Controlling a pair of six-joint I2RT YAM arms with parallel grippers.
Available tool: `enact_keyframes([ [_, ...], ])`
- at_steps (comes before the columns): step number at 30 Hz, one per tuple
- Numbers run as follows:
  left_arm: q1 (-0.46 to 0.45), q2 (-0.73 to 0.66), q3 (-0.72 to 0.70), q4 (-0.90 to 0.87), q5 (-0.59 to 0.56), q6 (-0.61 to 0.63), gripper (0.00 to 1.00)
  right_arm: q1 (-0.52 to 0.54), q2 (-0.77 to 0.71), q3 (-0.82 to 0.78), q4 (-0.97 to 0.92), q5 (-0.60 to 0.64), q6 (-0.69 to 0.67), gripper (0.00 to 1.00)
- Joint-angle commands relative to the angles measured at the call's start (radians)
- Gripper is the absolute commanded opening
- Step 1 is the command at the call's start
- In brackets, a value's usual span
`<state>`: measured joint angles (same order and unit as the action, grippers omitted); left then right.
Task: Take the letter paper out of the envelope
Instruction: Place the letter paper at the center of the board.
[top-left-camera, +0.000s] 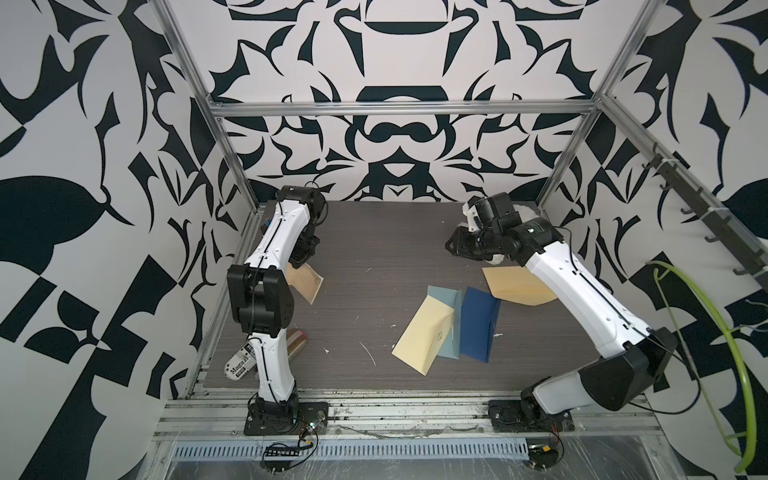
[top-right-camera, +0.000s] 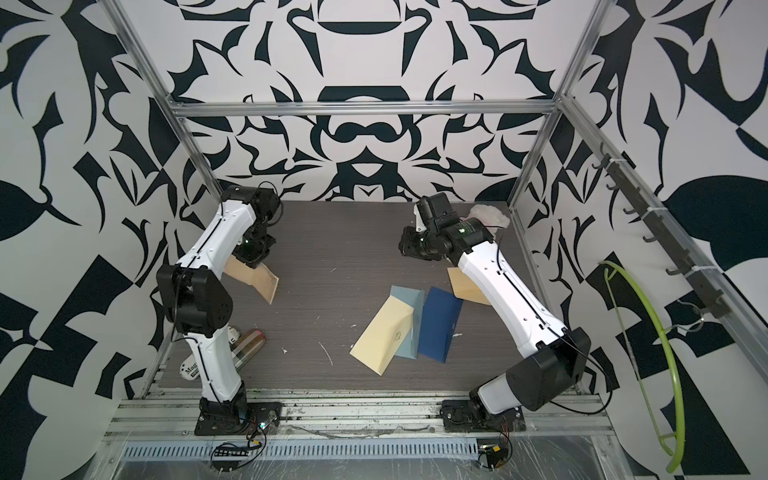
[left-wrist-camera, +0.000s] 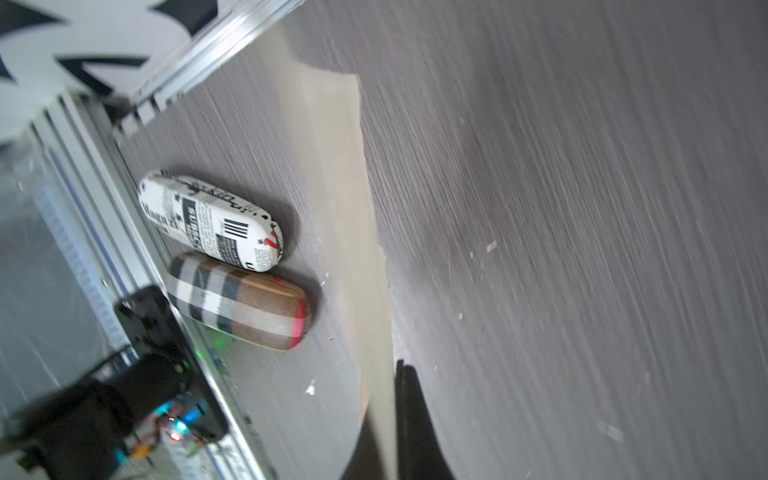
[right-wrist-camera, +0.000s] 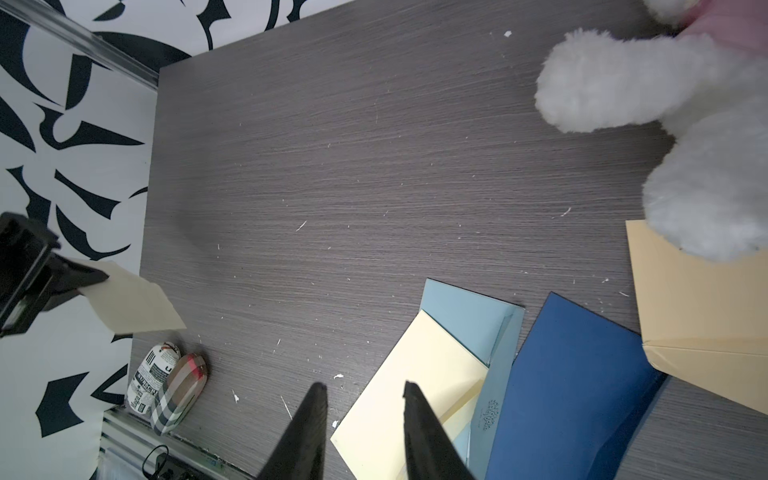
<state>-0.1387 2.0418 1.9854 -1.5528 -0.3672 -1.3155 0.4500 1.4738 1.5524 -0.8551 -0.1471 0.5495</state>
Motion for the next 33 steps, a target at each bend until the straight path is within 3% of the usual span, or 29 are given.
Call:
enact_keyframes([
  [1, 0.052, 0.041, 0.012, -0.2, 0.093, -0.139, 0.0, 0.013, -0.021, -0.013, 0.021, 0.011, 0.005, 0.33],
  [8, 0.125, 0.153, 0.044, -0.128, 0.134, -0.083, 0.0, 0.018, -0.042, -0.039, 0.019, 0.016, 0.02, 0.32],
  [15, 0.202, 0.126, -0.155, 0.179, 0.254, 0.008, 0.0, 0.021, -0.062, -0.06, 0.018, 0.023, 0.038, 0.32],
  [20, 0.229, 0.119, -0.205, 0.261, 0.214, 0.062, 0.0, 0.025, -0.065, -0.076, 0.027, 0.021, 0.05, 0.32],
  [27, 0.251, 0.03, -0.435, 0.538, 0.241, 0.092, 0.0, 0.037, -0.06, -0.08, 0.04, 0.017, 0.059, 0.31],
  [33, 0.263, 0.006, -0.506, 0.649, 0.263, 0.107, 0.0, 0.04, -0.061, -0.082, 0.034, 0.017, 0.059, 0.31],
])
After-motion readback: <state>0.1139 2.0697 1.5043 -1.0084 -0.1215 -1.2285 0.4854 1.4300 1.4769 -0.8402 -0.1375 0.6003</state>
